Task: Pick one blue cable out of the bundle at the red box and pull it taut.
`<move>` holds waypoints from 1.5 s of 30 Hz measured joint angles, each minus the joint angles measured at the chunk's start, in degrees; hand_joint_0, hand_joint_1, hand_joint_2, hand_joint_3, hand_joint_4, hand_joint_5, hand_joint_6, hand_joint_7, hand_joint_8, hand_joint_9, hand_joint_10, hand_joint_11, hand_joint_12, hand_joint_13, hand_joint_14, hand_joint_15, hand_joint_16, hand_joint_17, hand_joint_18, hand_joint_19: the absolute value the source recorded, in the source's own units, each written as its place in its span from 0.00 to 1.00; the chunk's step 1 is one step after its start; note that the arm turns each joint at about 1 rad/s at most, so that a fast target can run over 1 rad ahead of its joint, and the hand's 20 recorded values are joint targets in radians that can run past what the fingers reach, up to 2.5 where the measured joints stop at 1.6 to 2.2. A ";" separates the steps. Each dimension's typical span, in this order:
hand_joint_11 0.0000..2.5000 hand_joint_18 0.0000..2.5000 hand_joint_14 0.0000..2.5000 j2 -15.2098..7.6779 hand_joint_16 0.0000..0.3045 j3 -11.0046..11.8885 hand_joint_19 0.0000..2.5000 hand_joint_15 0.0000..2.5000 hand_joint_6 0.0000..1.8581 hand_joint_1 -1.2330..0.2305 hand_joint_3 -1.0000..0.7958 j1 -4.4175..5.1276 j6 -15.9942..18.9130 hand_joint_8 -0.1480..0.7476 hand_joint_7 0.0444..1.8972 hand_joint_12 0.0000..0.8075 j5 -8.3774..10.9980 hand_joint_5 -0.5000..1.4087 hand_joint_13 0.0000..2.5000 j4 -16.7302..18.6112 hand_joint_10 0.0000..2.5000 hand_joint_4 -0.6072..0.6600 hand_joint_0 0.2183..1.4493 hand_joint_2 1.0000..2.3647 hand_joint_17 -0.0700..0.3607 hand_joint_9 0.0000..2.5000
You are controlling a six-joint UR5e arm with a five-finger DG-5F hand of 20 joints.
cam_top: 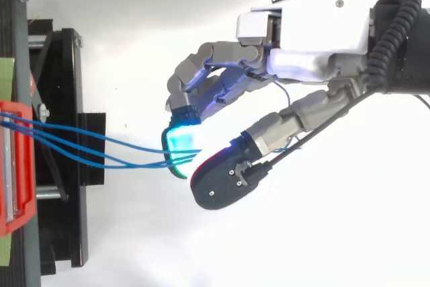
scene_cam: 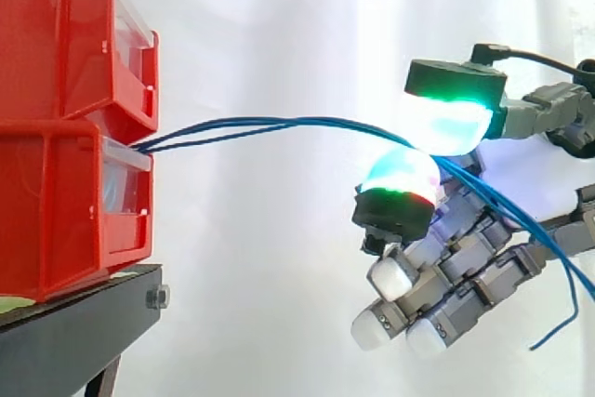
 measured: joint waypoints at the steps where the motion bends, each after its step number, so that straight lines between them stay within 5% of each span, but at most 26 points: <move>1: 0.19 0.14 0.00 0.00 0.18 0.00 0.06 0.04 0.49 0.24 0.28 0.00 0.00 0.47 0.55 0.44 0.07 0.16 0.12 0.00 0.00 0.41 0.44 0.00 0.44 0.24; 5: 0.19 0.15 0.00 0.00 0.17 0.00 0.06 0.04 0.49 0.24 0.28 0.04 0.01 0.47 0.51 0.44 0.16 0.16 0.12 0.05 0.00 0.44 0.44 0.00 0.44 0.24; 13: 0.19 0.16 0.00 0.00 0.19 0.00 0.07 0.05 0.48 0.28 0.28 0.09 0.08 0.50 0.50 0.46 0.18 0.18 0.13 0.07 0.00 0.52 0.24 0.00 0.46 0.25; 19: 0.19 0.16 0.00 0.00 0.20 0.00 0.08 0.05 0.48 0.33 0.28 0.12 0.12 0.53 0.49 0.49 0.18 0.18 0.13 0.09 0.00 0.53 0.19 0.00 0.48 0.25; 24: 0.19 0.15 0.00 0.00 0.18 0.00 0.08 0.05 0.47 0.36 0.28 0.12 0.15 0.50 0.53 0.44 0.18 0.18 0.13 0.08 0.00 0.50 0.30 0.00 0.44 0.25; 33: 0.19 0.16 0.00 0.00 0.18 0.00 0.08 0.05 0.49 0.30 0.45 0.11 0.17 0.51 0.56 0.44 0.26 0.18 0.14 0.04 0.00 0.48 0.33 0.01 0.44 0.26; 45: 0.19 0.18 0.00 0.00 0.18 0.00 0.07 0.05 0.49 0.24 0.36 0.10 0.02 0.51 0.62 0.45 0.27 0.17 0.15 0.06 0.00 0.42 0.44 0.01 0.44 0.26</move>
